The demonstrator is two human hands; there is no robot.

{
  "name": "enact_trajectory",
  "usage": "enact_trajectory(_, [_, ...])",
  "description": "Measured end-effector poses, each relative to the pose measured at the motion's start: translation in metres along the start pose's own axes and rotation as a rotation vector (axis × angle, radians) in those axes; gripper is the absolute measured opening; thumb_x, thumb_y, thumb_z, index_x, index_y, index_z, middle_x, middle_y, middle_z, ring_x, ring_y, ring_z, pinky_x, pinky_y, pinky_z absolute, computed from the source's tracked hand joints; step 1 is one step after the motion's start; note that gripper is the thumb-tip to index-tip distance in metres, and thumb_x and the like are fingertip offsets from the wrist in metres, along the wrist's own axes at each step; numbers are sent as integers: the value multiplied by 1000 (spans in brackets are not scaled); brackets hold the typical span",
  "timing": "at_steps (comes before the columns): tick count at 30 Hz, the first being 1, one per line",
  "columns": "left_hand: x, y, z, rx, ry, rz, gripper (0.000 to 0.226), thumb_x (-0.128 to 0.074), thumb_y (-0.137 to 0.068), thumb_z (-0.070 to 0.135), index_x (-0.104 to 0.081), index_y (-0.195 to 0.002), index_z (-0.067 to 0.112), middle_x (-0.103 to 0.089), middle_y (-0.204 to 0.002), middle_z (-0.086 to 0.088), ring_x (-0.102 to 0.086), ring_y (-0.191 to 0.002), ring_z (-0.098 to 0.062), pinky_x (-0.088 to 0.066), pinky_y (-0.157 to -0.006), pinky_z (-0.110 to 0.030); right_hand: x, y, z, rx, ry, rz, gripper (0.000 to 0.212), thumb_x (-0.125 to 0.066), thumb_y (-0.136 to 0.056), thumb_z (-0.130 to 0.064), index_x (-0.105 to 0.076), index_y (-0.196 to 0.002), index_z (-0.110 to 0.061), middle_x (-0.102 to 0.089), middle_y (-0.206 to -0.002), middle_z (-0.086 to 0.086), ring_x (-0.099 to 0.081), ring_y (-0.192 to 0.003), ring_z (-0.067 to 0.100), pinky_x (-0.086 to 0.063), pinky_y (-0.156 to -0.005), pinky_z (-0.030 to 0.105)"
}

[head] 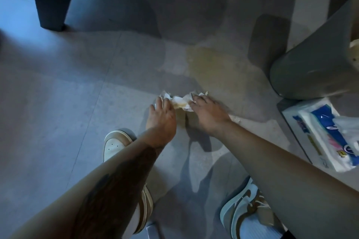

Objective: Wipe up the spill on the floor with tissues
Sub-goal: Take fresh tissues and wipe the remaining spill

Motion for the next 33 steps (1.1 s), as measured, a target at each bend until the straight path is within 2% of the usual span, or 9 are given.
enact_trajectory(6, [-2, 4, 5, -45, 162, 75, 43, -43, -90, 12, -49, -132, 3, -45, -127, -14, -47, -106, -29, -47, -87, -39, -12, 13, 1, -46, -91, 82, 48, -49, -92, -11, -51, -140, -21, -32, -154, 7, -32, -135, 30, -35, -107, 37])
enact_trajectory(9, [-8, 8, 2, -67, 273, 79, 33, -48, -91, 10, -59, -122, 8, -50, -118, -12, -53, -99, -27, -49, -78, -36, -19, 15, 10, -101, -206, 114, 38, -54, -96, -24, -59, -133, -22, -48, -131, 6, -41, -125, 27, -40, -96, 34])
enact_trajectory(12, [-10, 6, 0, -49, 393, 60, 28, -53, -92, 11, -63, -118, 12, -56, -107, -9, -58, -79, -22, -42, -63, -29, -19, 20, 20, -104, -304, 111, 39, -68, -83, -33, -68, -121, -23, -55, -112, 4, -50, -114, 26, -44, -89, 32])
enact_trajectory(14, [-3, -1, 2, -15, 525, 104, 25, -56, -91, 10, -68, -112, 13, -59, -101, -7, -57, -73, -22, -41, -62, -29, -12, 22, 27, -114, -344, 189, 39, -58, -79, -32, -73, -112, -19, -60, -110, 8, -55, -107, 31, -48, -87, 35])
enact_trajectory(18, [20, -21, 10, -68, 629, 229, 28, -57, -88, 4, -72, -111, 12, -62, -103, -11, -65, -82, -30, -53, -70, -35, 14, 35, 52, -202, -283, 508, 39, -53, -75, -15, -75, -106, -21, -65, -110, 5, -58, -95, 34, -50, -81, 42])
enact_trajectory(20, [27, -29, 19, -133, 624, 213, 37, -55, -88, 4, -70, -118, 20, -60, -110, -8, -64, -87, -28, -54, -78, -36, 16, 45, 59, -273, -243, 554, 39, -57, -75, -11, -74, -108, -22, -64, -111, 5, -56, -96, 34, -47, -81, 41])
enact_trajectory(23, [33, -36, 33, -236, 543, 133, 47, -52, -88, 4, -64, -129, 23, -56, -124, -9, -56, -108, -29, -50, -93, -40, -8, 60, 60, -397, -253, 428, 49, -59, -78, -8, -67, -123, -25, -60, -124, 6, -51, -107, 34, -41, -90, 42])
enact_trajectory(27, [23, -37, 37, -291, 275, 28, 55, -49, -88, 9, -47, -142, 20, -41, -145, -7, -43, -123, -31, -44, -99, -45, -50, 74, 42, -487, -319, 201, 52, -49, -92, -12, -49, -142, -26, -47, -138, 9, -45, -120, 35, -42, -96, 42])
enact_trajectory(33, [18, -33, 31, -358, 46, 35, 64, -53, -88, 15, -35, -150, 19, -25, -156, -5, -32, -134, -31, -42, -103, -44, -64, 78, 4, -500, -531, 186, 46, -43, -100, -19, -41, -145, -25, -47, -122, 8, -59, -97, 33, -51, -84, 41])
Point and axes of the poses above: each hand's wrist, its own y-axis away from the middle knuckle, its own x-axis out of the back of the hand, z = x × y, the point moved 4 cm from there along -y, towards the middle knuckle
